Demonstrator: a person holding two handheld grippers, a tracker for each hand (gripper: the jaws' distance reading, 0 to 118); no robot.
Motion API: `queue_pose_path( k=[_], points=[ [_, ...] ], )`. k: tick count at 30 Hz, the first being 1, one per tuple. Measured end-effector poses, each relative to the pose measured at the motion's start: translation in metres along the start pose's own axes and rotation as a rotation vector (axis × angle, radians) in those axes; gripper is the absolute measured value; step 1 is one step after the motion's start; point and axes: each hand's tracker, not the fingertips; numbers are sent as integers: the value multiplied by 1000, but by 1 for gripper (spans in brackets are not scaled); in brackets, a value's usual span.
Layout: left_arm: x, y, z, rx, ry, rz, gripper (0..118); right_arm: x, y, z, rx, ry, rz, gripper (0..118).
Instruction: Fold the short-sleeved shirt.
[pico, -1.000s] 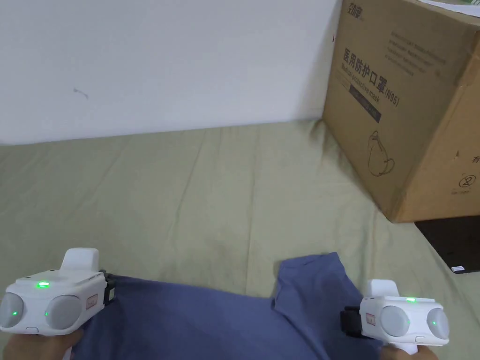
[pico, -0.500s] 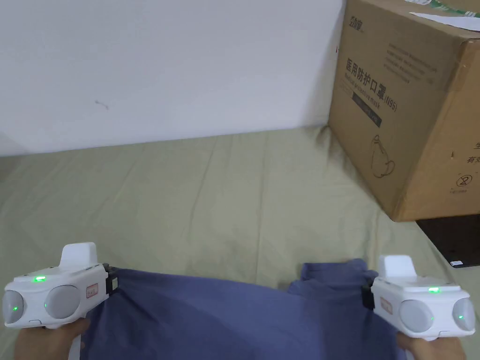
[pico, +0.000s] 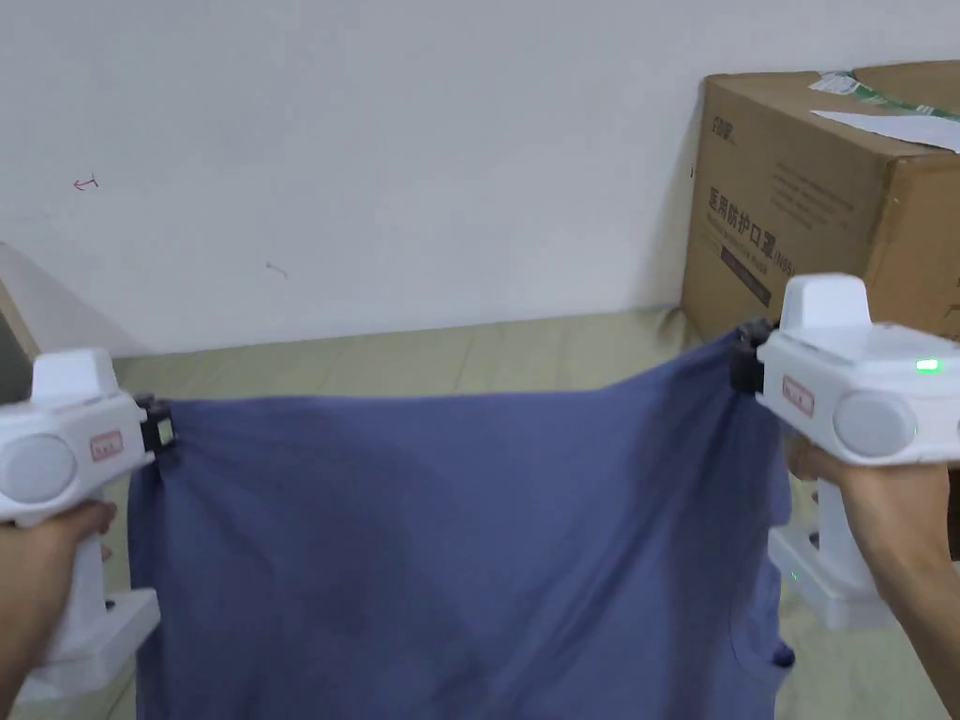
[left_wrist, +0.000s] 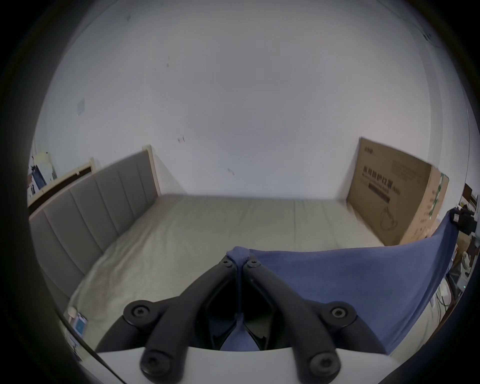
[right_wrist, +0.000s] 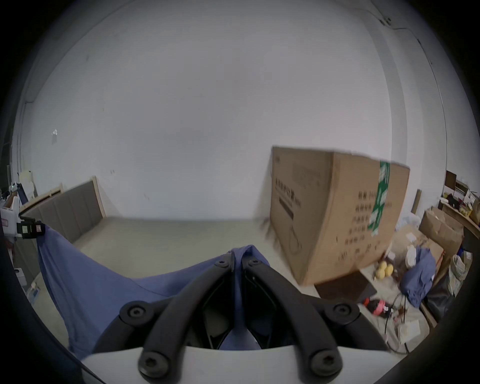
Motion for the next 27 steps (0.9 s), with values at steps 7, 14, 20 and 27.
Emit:
queue_pose_path(
  k=[7,14,20,27],
  points=[
    [-11,80,30,142,9,75,0,-12,95,-2,181,32,25,2],
    [-13,149,24,243,28,88,0,-14,162,-15,298,34,46,2],
    [-6,176,2,323,47,81,0,-17,184,-41,347,27,98,2],
    [0,149,-74,258,50,38,0,-10,147,-89,293,52,68,2]
  ],
)
